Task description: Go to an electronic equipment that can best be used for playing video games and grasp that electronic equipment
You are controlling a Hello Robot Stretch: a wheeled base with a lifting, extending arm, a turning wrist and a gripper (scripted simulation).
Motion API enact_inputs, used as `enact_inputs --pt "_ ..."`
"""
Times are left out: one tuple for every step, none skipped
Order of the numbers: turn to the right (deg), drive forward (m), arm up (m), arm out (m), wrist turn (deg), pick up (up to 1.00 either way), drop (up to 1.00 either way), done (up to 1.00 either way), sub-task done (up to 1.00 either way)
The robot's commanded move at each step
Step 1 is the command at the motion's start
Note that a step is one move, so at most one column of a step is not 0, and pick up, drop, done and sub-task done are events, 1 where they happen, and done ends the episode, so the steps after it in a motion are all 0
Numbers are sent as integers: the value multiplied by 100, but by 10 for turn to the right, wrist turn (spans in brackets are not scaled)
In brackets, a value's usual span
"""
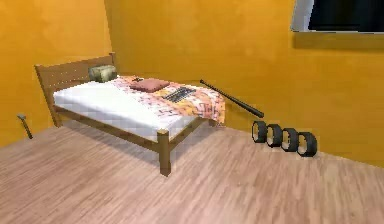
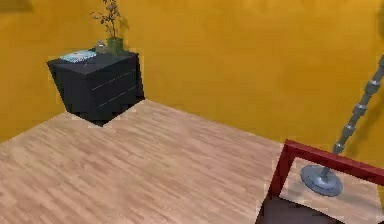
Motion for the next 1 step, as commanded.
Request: enact_inputs --pt "0 15 0 0 0 0 0 0 0"
